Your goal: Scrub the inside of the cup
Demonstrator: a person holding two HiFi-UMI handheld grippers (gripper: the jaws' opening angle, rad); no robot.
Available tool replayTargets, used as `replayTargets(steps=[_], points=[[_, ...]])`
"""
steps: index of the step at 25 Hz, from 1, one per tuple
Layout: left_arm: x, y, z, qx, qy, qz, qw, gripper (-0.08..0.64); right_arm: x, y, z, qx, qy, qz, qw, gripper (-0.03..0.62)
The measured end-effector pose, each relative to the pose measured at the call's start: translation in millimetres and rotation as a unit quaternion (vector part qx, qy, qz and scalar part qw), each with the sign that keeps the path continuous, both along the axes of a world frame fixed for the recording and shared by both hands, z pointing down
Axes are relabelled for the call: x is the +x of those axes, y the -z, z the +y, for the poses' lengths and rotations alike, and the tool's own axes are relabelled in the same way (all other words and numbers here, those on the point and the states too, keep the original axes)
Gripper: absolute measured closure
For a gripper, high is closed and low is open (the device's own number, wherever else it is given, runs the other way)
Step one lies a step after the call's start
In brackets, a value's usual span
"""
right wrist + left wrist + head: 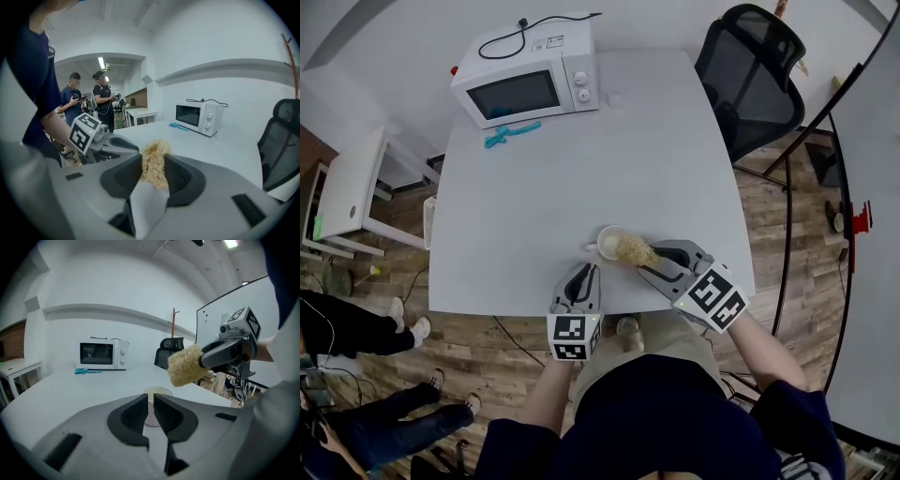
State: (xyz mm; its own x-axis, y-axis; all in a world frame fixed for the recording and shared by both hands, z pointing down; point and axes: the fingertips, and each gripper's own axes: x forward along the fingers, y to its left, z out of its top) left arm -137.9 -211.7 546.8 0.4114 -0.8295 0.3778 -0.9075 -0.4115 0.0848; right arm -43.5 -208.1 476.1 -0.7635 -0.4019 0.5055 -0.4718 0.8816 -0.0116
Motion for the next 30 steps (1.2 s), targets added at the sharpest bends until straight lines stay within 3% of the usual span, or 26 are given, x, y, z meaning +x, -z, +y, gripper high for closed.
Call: replayTargets(steps=[5, 13, 20, 30], points=[[-13, 11, 12, -0.012, 0.02, 0.013, 0.9996, 0.541, -9, -4, 15, -0.004, -0.016, -0.023, 1.0, 0.442], [-25, 19, 36, -0.034, 0.036, 0.026, 0.9984, 0.541, -16, 1, 34, -0.001, -0.062, -0.089, 0.994, 0.442], [-33, 28, 48, -0.039, 0.053, 0.042, 0.9969, 0.542, -11, -11, 52, -0.018, -0.08, -0.106, 0.991, 0.442], [-26, 34, 51, -0.044, 0.041, 0.054, 0.9967, 0.543, 6, -10, 54, -0.04, -0.121, -0.133, 0.983, 0.443]])
